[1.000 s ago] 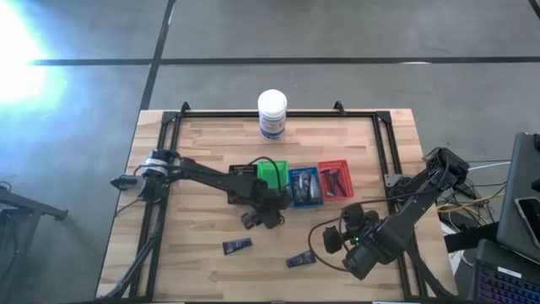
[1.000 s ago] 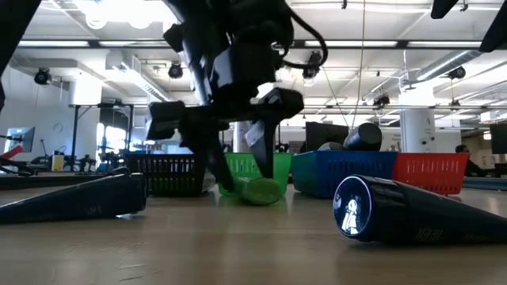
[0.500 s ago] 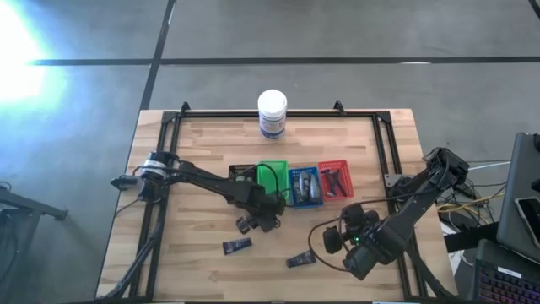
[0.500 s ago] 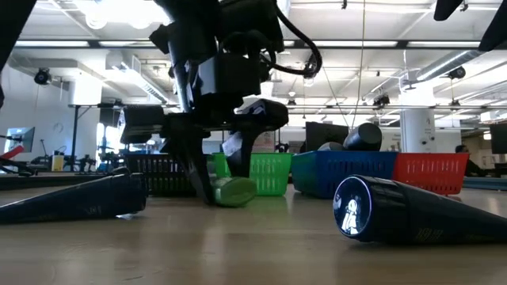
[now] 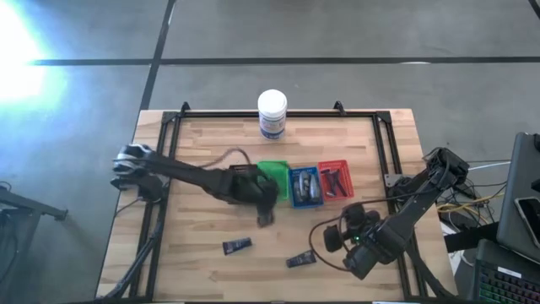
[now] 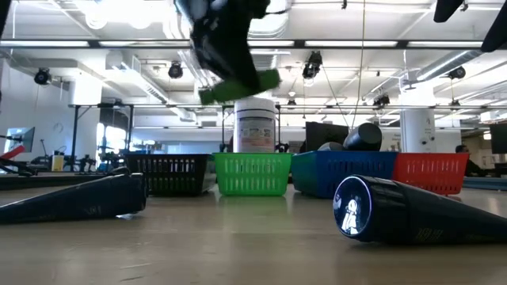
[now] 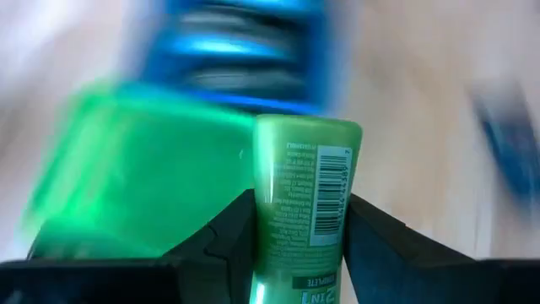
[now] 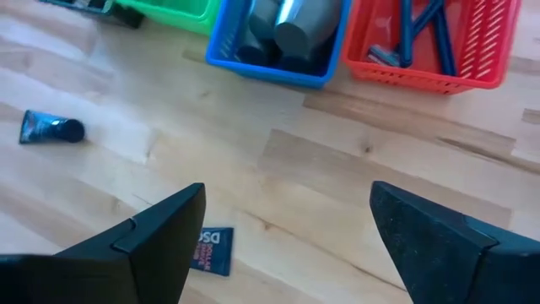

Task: Pick & Place Travel size toiletries
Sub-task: Put the shampoo into the black basket

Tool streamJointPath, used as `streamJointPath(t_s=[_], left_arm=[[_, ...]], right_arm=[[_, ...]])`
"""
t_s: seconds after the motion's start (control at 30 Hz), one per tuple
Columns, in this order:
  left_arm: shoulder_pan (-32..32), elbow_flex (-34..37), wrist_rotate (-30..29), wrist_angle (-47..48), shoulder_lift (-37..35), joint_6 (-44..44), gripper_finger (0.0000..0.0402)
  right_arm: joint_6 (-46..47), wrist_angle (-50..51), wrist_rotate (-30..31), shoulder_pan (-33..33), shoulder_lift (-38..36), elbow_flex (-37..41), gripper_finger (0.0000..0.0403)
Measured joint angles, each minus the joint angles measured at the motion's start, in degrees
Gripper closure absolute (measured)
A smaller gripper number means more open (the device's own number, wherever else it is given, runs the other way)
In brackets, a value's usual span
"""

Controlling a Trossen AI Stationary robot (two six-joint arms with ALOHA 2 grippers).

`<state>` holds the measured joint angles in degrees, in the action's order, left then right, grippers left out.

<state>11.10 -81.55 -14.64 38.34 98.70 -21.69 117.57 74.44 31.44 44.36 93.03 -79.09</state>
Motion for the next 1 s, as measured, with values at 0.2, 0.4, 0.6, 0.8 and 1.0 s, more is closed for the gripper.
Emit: streamJointPath(t_s=[0.2, 0.4, 0.6, 0.8, 1.0], left_arm=[[-2.32, 10.12, -11.6, 0.7, -10.09, -35.44, 0.0255], [-7.21, 25.45, -8.98, -3.26, -15.62, -51.89, 0.0255], [-11.98, 34.25, -5.47, -18.38, -16.35, -58.17, 0.0255], [-13.68, 35.09, -8.37, -19.58, -15.98, -60.74, 0.0249], [-13.6, 34.84, -3.28, -19.32, -15.85, -62.46, 0.0198]], right_arm=[[5.3, 3.8, 0.11, 0.0, 0.0, 0.0, 0.0056], [5.57, 4.83, 0.49, 0.0, 0.0, 0.02, 0.005], [5.54, 4.96, 1.62, -0.07, 0.0, 0.02, 0.0053], [5.5, 5.14, 1.71, -0.16, 0.0, 0.02, 0.0068], [6.78, 6.42, 1.68, -0.12, 0.0, 0.02, 0.0078]])
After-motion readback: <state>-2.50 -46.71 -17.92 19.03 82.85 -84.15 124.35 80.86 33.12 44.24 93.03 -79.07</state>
